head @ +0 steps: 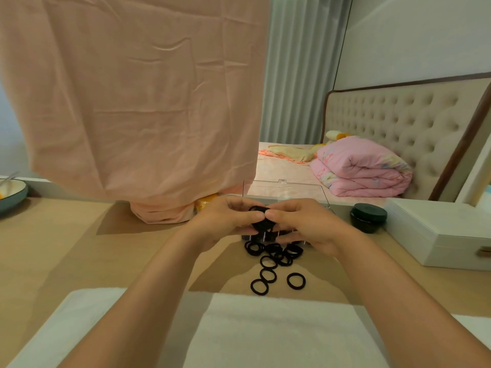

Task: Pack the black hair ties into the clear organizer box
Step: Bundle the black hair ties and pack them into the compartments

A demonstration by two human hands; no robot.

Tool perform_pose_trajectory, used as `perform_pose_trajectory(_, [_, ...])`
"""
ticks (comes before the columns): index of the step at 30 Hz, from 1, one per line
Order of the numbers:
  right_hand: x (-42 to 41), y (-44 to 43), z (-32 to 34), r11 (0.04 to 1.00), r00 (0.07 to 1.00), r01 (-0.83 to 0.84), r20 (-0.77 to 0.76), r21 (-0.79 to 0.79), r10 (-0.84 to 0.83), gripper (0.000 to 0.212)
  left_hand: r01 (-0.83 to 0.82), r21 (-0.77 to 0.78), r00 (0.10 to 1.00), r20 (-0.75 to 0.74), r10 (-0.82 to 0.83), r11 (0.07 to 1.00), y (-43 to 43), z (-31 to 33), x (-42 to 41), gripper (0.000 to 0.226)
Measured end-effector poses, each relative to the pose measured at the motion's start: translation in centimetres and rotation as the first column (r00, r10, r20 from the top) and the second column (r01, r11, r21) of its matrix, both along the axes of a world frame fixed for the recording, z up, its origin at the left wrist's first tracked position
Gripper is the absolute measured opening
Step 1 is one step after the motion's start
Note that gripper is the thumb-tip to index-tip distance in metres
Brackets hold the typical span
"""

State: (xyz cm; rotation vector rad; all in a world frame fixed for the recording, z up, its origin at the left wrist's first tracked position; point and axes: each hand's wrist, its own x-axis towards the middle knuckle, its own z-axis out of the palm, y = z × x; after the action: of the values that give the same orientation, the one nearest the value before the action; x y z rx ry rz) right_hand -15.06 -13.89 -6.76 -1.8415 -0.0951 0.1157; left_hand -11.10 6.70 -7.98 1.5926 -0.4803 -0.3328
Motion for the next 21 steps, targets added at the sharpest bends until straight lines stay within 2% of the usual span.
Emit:
perform_pose_trajectory(2, [0.6, -0.1, 0.5, 0.999, 1.0, -0.028, -0.009, 0.026, 0.028, 0.028, 0.025, 0.019, 0.999, 0.033, -0.026, 0.999, -0.1, 1.0, 1.0, 0.026])
perform_pose_trajectory(5, [2.1, -0.2, 1.9, 0.989, 1.0, -0.028, 0.0, 0.142, 0.028, 0.03, -0.081, 0.082, 0.992, 0.105, 0.072, 0.993, -0.7, 2.3, 2.8, 0.026])
perform_pose_trajectory(7, [3.5, -0.4, 2.8, 0.993, 1.0, -0.014, 0.029, 0.12, 0.01, 0.03, -0.14, 0.121, 0.976, 0.183, 0.117, 0.983, -1.1, 2.6, 4.0, 0.022])
perform_pose_trajectory(11, [6.3, -0.3, 3.2, 0.993, 0.996, 0.074, 0.048, -0.091, -0.069, 0.027, -0.171, 0.187, 0.949, 0.296, 0.111, 0.967, -1.2, 1.8, 5.6, 0.018])
perform_pose_trajectory(15, [8.3, 0.5, 1.9, 0.925, 0.984, 0.169, 0.118, -0.34, -0.136, 0.019, -0.225, 0.217, 0.931, 0.335, 0.144, 0.95, -1.1, -1.0, 7.2, 0.023])
perform_pose_trajectory(18, [9.9, 1.4, 0.5, 0.809, 0.961, 0.249, 0.24, -0.533, -0.137, 0.015, -0.329, 0.318, 0.896, 0.404, 0.187, 0.889, -0.9, -3.0, 7.9, 0.03])
perform_pose_trajectory(21, [10.9, 2.5, -0.4, 0.63, 0.944, 0.316, 0.305, -0.71, -0.13, 0.011, -0.324, 0.38, 0.889, 0.437, 0.14, 0.866, -0.9, -4.2, 8.4, 0.031])
